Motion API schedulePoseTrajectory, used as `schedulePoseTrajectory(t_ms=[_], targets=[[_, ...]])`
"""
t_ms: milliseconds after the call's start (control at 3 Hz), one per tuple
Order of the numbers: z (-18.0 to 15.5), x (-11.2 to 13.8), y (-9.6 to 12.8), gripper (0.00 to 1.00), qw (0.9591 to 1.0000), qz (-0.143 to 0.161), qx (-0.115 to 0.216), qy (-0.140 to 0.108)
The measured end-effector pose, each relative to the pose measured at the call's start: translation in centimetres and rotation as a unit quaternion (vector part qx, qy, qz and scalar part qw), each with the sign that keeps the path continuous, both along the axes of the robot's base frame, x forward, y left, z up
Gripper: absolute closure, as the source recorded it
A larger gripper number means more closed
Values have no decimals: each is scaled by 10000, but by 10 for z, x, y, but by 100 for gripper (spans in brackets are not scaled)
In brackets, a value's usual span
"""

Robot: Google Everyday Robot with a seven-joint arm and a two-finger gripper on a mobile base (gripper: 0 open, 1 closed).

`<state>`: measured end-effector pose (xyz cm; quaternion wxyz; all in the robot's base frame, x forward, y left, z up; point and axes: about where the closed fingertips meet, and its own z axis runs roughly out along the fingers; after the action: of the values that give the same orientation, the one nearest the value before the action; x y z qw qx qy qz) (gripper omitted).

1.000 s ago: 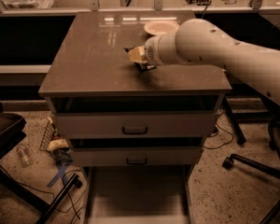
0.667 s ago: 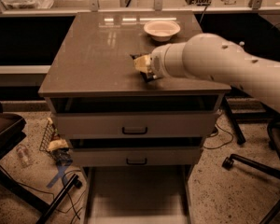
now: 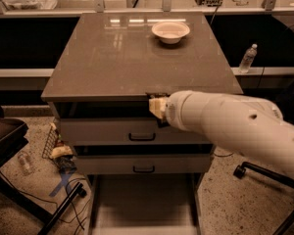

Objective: Place rxbar chocolate into bottom drawer

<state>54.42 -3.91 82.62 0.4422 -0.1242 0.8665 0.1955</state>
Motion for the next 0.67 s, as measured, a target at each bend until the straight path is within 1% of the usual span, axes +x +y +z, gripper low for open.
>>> schedulePoseTrajectory(t_ms=[333, 667], targets=[[-75, -34, 22, 100, 9979, -171, 471, 413], [-118, -28, 37, 100, 9919, -388, 1139, 400]])
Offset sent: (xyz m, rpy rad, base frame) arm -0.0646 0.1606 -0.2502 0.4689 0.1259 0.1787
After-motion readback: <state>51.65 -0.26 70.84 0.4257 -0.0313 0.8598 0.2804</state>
